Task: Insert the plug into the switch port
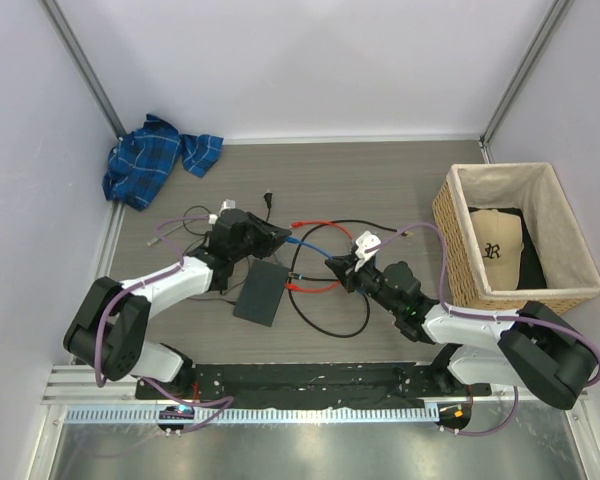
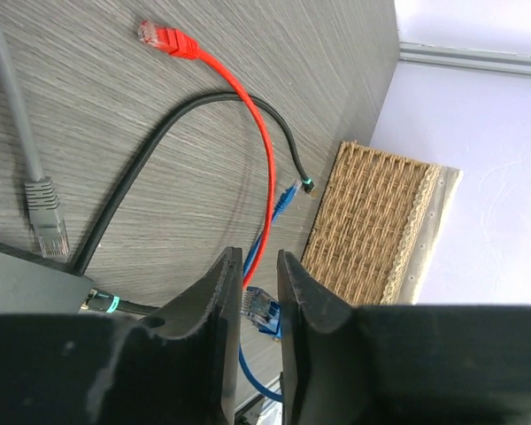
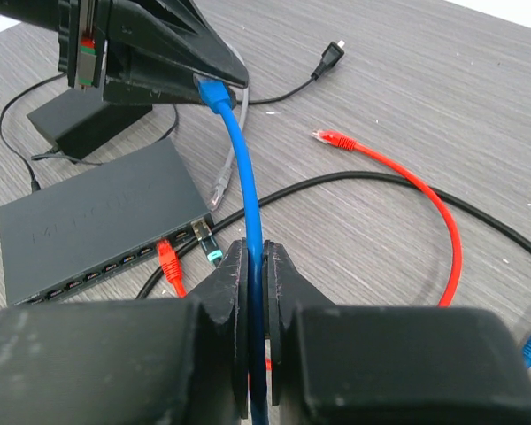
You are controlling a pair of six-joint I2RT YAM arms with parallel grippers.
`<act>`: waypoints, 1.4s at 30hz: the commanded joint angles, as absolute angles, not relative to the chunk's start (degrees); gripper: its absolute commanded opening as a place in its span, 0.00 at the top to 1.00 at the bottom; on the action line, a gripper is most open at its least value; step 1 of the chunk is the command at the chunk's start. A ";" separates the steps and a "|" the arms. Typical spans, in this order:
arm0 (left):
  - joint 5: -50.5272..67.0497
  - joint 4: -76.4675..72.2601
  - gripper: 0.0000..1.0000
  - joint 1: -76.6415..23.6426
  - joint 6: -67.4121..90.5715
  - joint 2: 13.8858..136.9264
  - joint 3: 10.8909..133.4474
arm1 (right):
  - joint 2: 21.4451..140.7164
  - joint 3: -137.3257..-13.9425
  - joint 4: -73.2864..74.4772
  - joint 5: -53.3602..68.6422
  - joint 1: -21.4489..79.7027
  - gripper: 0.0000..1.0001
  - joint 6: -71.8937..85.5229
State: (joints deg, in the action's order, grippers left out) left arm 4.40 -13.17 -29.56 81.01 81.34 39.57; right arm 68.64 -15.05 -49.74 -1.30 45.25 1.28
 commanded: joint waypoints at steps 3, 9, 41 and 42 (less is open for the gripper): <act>4.66 -16.87 0.80 -29.71 79.46 78.93 39.02 | 67.77 -14.68 -50.89 -1.76 45.26 0.99 1.76; 5.10 -18.54 0.90 -29.79 77.52 78.49 37.71 | 65.66 -15.55 -44.66 -1.23 45.26 0.84 1.84; 0.44 -25.22 0.96 -37.88 72.86 72.78 30.41 | 77.61 -41.75 -17.31 14.59 44.56 0.63 8.53; 0.35 -25.22 0.96 -37.97 72.86 72.69 30.24 | 77.78 -41.75 -17.49 14.68 44.56 0.66 8.53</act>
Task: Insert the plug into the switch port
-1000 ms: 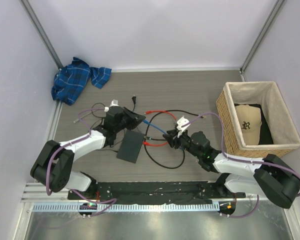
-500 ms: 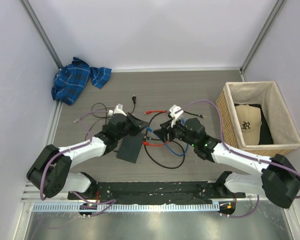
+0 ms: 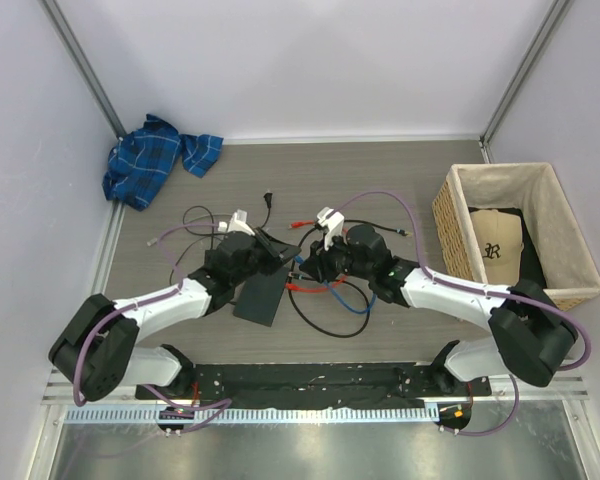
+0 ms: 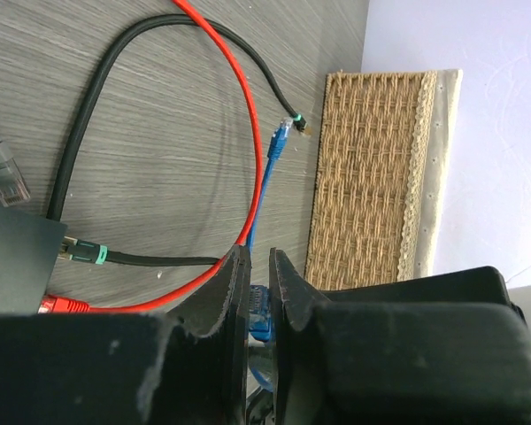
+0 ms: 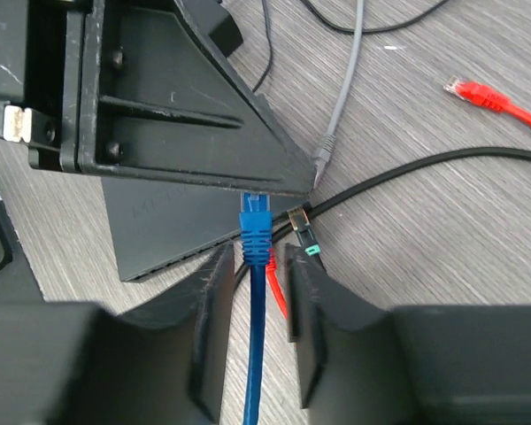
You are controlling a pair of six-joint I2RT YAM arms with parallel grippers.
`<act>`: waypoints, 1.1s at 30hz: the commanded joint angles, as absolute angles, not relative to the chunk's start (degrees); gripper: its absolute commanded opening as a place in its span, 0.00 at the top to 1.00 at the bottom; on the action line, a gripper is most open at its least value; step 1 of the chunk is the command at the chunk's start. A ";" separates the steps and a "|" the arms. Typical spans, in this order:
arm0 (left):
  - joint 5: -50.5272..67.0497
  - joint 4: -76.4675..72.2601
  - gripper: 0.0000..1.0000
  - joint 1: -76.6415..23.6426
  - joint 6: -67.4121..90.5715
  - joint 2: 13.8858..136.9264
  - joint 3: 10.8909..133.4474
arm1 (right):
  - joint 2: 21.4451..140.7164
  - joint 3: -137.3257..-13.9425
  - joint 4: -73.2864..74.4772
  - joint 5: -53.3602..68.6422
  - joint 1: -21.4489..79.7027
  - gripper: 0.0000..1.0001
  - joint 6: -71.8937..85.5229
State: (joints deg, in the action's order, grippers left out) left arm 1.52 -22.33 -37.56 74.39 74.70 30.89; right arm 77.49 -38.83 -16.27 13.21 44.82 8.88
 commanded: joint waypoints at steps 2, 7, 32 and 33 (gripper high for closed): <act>-1.21 -25.22 0.96 -38.06 72.69 72.60 29.97 | 77.96 -41.75 -17.84 14.85 44.56 0.75 8.35; -1.06 -25.40 0.96 -38.67 72.42 72.86 29.36 | 78.05 -41.57 -17.84 15.47 44.56 0.95 7.83; -12.67 14.25 0.00 -33.40 40.08 69.59 38.85 | 87.70 -38.49 -13.36 18.02 51.06 0.99 -6.41; -12.57 13.89 0.00 -33.22 40.08 70.22 38.41 | 88.15 -38.67 -13.45 17.41 51.76 0.99 -6.50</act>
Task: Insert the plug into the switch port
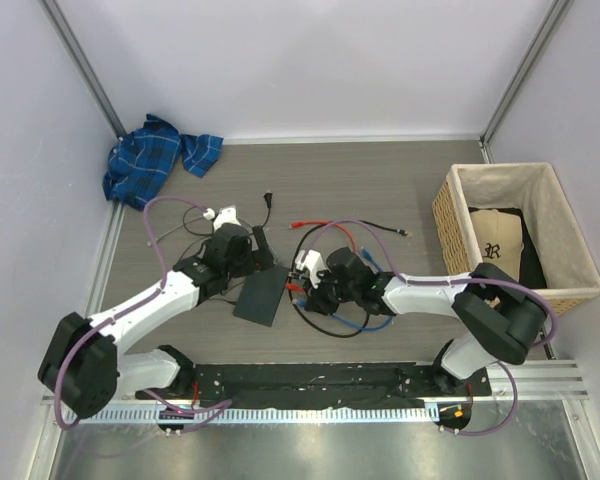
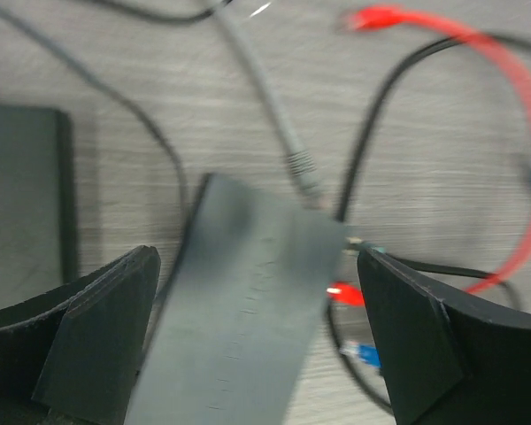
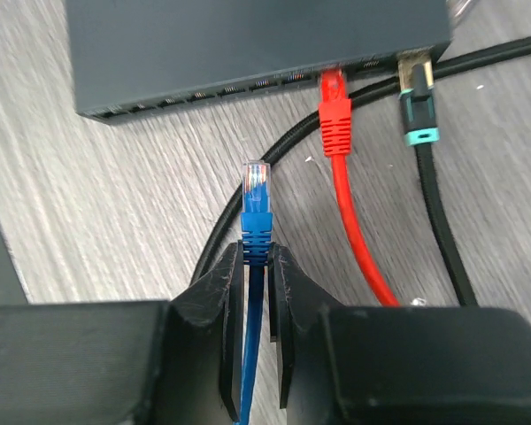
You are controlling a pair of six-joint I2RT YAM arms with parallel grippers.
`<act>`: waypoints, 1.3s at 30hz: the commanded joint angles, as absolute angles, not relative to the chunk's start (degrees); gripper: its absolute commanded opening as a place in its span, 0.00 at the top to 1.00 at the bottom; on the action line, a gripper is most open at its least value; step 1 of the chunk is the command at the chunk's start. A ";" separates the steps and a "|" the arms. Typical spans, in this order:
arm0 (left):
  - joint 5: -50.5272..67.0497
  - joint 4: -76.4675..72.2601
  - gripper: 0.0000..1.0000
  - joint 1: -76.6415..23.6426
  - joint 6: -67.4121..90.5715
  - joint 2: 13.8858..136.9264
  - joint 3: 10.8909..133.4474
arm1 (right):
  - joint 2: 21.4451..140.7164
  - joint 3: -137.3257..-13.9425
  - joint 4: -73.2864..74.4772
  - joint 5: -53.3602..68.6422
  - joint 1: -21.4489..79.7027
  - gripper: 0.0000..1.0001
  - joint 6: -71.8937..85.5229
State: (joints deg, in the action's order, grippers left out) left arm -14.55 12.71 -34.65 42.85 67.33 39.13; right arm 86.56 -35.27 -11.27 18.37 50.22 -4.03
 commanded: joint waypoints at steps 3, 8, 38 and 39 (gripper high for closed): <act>-12.57 13.19 0.00 -32.61 39.55 72.24 38.06 | 89.56 -39.46 -14.06 15.39 52.90 0.99 -6.94; -12.57 12.39 0.03 -32.08 38.76 74.09 37.62 | 90.26 -39.38 -16.87 12.05 54.40 0.99 -7.21; -8.88 13.89 0.07 -32.08 41.31 76.99 36.30 | 93.16 -41.13 -19.87 8.79 56.34 0.99 -6.33; -8.79 13.80 0.07 -32.08 41.31 76.99 36.39 | 93.34 -41.13 -19.78 8.70 56.34 0.99 -6.24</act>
